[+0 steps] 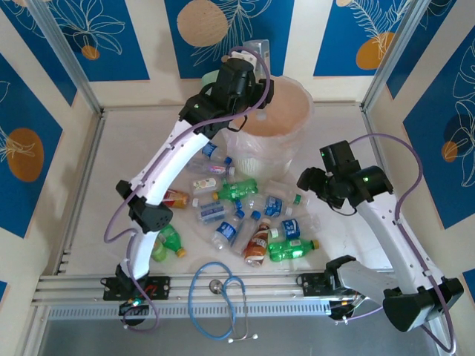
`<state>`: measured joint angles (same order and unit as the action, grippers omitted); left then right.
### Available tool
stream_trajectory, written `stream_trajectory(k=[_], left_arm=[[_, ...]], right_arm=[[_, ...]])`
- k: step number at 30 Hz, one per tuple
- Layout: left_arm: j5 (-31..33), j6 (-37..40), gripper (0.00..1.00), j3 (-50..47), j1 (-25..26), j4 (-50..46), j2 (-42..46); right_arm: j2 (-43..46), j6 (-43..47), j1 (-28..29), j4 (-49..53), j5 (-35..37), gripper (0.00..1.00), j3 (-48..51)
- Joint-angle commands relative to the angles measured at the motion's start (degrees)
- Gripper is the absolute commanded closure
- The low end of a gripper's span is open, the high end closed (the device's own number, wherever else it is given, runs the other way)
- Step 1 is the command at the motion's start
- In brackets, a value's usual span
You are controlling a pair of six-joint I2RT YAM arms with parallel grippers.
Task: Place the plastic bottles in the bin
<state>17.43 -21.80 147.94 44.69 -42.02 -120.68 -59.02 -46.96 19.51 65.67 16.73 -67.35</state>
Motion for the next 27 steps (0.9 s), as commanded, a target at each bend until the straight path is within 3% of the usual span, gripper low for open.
stream_trajectory(k=[1,14,22,27], left_arm=[[-1.36,-1.56,0.4,0.17,-0.5,3.81,-0.93],[-1.53,-6.8,0.35,-3.58,-0.76,-4.94,-1.67],[-4.09,-6.44,0.24,-5.23,-0.65,-2.59,0.11],[-3.42,-5.08,0.24,-5.16,-0.57,-1.56,3.75]], right_arm=[[0.67,-1.64,0.3,1.54,1.32,0.21,0.56],[0.14,-1.94,0.28,2.18,2.85,0.21,0.37],[0.38,-1.85,0.31,3.03,3.33,0.21,0.14],[-0.1,-2.28,0.52,5.69,4.26,0.21,-0.9]])
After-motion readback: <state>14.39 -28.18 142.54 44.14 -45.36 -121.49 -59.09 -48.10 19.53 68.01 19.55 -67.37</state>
